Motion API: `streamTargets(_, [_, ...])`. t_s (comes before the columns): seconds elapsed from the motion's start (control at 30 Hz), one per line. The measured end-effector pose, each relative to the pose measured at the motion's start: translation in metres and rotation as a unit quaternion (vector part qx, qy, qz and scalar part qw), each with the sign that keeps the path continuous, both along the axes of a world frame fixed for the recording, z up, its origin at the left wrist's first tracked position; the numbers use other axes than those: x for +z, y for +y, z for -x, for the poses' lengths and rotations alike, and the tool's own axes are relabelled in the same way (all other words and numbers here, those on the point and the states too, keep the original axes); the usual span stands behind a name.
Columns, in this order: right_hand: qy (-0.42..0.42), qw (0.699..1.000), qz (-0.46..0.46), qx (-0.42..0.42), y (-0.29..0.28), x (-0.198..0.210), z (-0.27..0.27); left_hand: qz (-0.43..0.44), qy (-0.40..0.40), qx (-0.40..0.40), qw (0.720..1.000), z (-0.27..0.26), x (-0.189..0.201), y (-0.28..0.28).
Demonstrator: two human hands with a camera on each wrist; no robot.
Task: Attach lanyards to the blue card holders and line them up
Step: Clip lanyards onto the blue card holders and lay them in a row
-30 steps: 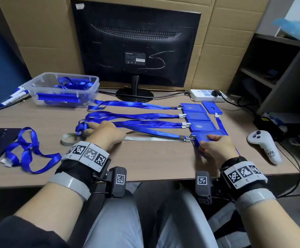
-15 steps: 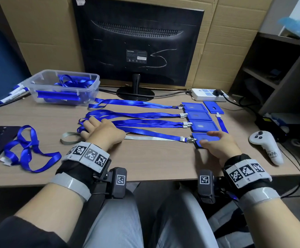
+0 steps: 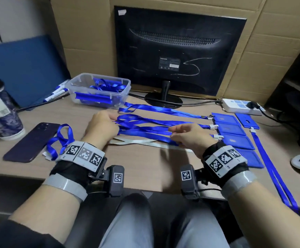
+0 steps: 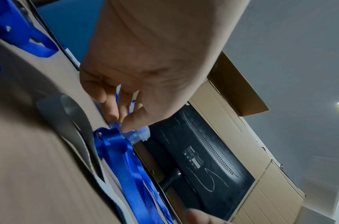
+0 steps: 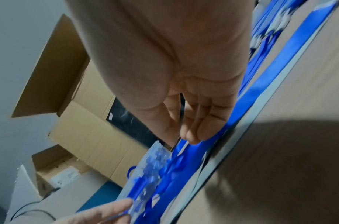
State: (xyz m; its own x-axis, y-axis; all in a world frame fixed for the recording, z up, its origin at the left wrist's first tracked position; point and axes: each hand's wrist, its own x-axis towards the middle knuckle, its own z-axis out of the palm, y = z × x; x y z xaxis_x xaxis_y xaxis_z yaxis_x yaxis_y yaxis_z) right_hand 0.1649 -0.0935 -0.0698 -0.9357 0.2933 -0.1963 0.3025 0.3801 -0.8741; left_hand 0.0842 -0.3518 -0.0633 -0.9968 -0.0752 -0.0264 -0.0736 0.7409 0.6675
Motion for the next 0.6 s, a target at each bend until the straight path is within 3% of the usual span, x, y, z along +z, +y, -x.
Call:
streamTargets(0.2, [-0.01, 0.998, 0.041, 0.045, -0.055, -0.009, 0.036, -0.01, -0.019, -0.042, 0.999, 0.011, -0.009, -0.013])
streamTargets(0.4, [-0.051, 0.997, 0.013, 0.063, -0.066, -0.021, 0.05, -0.032, -0.056, -0.11, 0.992, 0.013, -0.017, -0.015])
streamTargets(0.6, [-0.075, 0.995, -0.013, 0.059, -0.064, -0.027, 0.056, 0.028, -0.054, -0.072, 0.996, 0.016, -0.021, -0.016])
